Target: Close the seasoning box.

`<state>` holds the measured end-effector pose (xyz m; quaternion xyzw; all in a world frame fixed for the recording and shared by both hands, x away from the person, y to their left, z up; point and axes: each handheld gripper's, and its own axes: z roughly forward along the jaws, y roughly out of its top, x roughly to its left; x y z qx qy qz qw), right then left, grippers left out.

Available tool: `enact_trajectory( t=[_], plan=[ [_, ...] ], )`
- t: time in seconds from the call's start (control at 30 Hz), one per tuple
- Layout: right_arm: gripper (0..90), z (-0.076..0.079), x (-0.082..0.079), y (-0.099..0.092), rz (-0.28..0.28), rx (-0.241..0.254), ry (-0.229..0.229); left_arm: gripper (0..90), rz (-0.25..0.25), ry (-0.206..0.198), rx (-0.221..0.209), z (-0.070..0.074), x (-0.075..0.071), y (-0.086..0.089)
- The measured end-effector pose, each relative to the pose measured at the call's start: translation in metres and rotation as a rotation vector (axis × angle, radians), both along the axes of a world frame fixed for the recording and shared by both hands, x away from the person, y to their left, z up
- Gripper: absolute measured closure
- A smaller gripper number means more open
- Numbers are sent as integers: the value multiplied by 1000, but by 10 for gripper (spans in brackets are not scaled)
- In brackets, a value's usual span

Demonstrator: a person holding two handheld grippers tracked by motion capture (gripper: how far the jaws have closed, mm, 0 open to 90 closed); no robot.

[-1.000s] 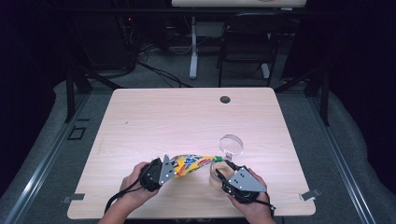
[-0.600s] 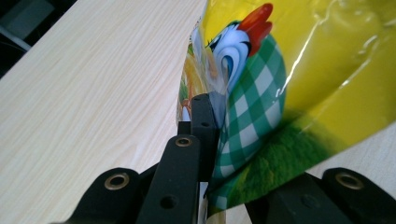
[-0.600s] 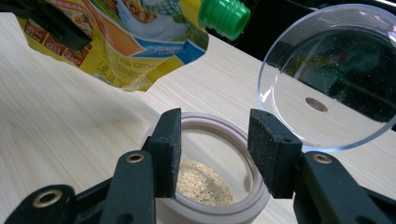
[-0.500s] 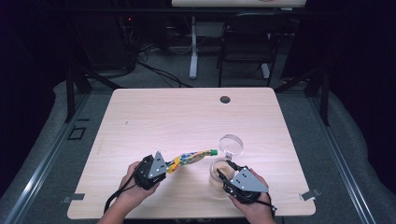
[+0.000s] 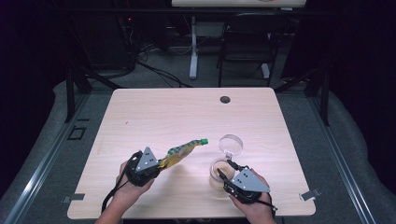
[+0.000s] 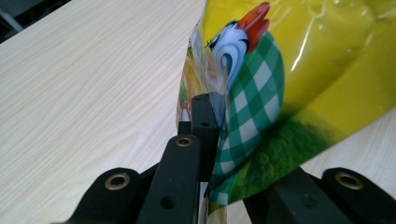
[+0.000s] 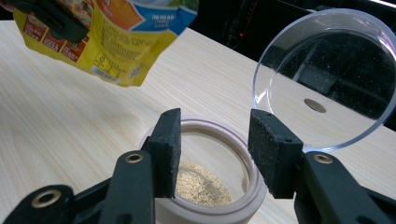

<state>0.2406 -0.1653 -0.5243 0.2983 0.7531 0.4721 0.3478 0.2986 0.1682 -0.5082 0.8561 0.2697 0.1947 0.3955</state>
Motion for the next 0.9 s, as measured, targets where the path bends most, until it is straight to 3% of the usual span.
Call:
enact_trajectory(
  t=[0.33,0.6,0.7,0.9],
  plan=[
    [543,1,-1,-1,-3,3,-4,872,95,39,-111,1,7,32],
    [542,1,-1,-2,-4,2,-2,871,131,76,-129,-7,10,46],
    [543,2,-1,-2,-1,2,-2,871,133,88,-85,-12,9,51],
    [542,1,-1,-1,-3,6,1,872,176,123,-166,-20,13,68]
  ],
)
